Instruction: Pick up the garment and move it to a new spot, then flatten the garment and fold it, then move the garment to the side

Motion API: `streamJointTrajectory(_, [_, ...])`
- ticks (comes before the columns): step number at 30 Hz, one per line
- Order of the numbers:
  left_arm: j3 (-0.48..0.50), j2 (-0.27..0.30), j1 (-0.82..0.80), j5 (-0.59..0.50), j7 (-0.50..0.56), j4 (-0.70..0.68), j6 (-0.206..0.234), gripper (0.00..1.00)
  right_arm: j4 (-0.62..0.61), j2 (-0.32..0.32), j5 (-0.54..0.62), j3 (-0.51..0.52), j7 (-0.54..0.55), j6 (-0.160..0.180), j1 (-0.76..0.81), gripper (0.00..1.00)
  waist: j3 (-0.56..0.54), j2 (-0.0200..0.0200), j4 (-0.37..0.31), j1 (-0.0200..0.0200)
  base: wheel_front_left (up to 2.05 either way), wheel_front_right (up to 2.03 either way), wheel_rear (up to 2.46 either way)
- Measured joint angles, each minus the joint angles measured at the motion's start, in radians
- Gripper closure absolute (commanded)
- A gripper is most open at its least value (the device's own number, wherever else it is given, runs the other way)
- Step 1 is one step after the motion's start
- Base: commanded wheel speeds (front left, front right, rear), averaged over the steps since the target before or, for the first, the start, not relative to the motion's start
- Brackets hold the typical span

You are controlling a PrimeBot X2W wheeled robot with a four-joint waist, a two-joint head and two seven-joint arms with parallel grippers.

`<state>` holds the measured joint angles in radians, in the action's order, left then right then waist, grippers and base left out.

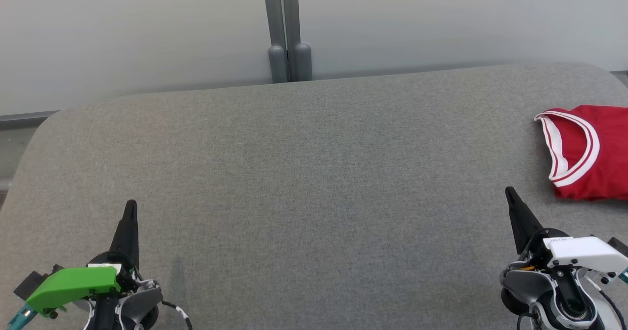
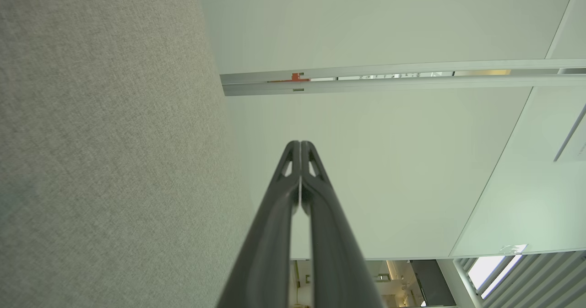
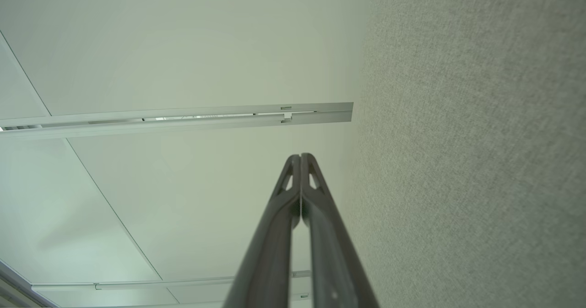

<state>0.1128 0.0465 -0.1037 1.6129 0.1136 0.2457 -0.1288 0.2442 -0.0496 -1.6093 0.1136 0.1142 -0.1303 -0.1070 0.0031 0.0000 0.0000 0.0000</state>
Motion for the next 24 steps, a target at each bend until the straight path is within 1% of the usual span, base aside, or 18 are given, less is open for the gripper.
streamJointTrajectory(24, [0.0, 0.0, 0.0, 0.0, 0.0, 0.0, 0.0, 1.0, 0.0, 0.0, 0.0, 0.0, 0.0, 0.0, 0.0, 1.0, 0.0, 0.0, 0.0, 0.0, 0.0, 0.0, 0.0])
